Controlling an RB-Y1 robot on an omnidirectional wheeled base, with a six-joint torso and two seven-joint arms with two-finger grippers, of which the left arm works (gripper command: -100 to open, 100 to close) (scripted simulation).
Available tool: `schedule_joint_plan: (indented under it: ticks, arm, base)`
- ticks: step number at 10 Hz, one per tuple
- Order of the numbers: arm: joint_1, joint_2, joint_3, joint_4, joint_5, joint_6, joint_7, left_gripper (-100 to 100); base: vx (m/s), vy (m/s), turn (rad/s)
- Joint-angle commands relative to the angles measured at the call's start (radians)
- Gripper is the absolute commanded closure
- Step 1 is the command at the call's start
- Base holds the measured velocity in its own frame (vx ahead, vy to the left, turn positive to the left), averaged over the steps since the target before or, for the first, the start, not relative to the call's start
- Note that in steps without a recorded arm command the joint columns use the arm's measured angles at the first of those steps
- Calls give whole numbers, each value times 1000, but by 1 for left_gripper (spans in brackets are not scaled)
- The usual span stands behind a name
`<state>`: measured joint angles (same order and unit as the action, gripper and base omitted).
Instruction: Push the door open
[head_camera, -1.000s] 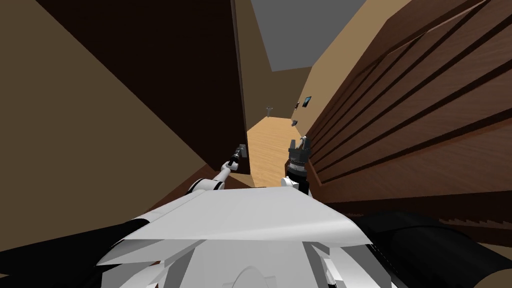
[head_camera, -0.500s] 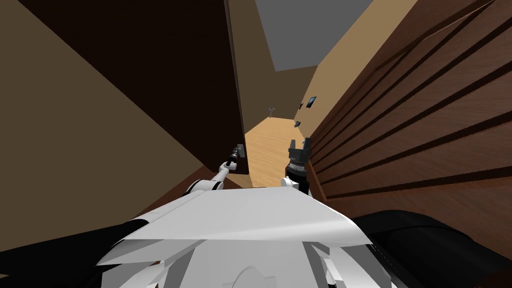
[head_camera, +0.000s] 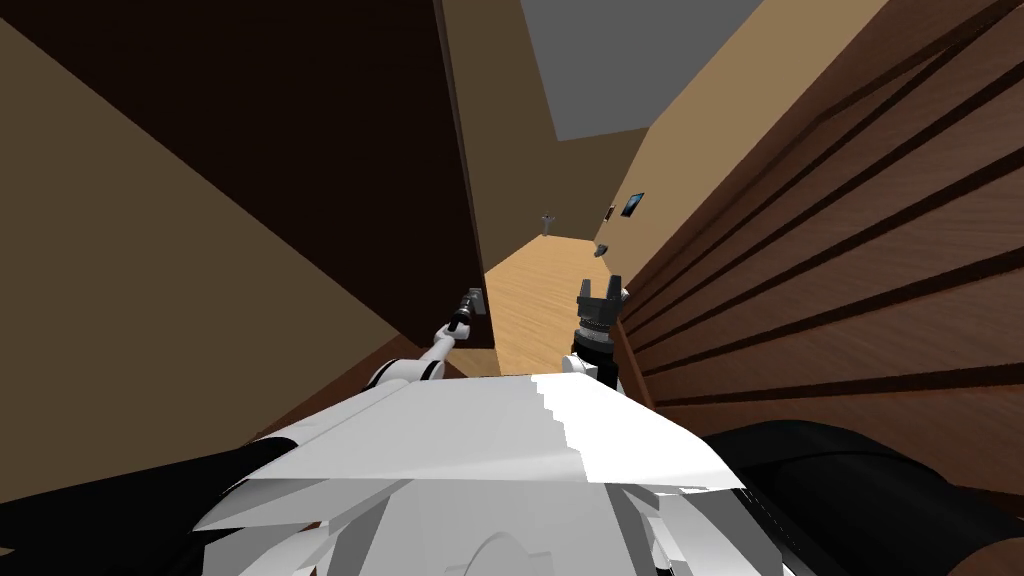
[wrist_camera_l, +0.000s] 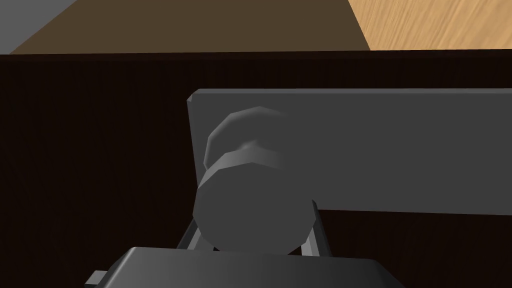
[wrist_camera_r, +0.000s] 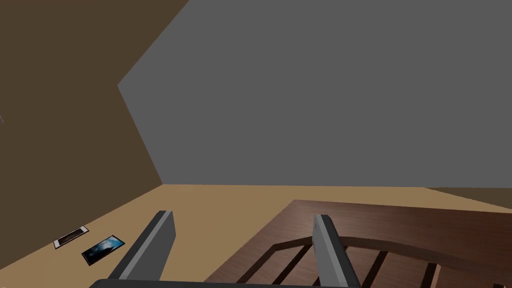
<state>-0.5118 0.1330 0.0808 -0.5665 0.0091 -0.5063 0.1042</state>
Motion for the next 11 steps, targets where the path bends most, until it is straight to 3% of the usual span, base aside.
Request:
schedule_joint_plan:
  ticks: [1, 3, 5, 11]
  arm:
    - [-1, -2, 16, -4, 6, 3, -9, 100]
    - [1, 0, 32, -3, 12, 4, -16, 100]
    - [4, 17, 46, 2, 17, 3, -20, 100]
    - [12, 39, 91, 6, 35, 1, -36, 100]
  base:
    - [138, -141, 71]
    - [168, -147, 70]
    - [93, -46, 48]
    - [185, -66, 42]
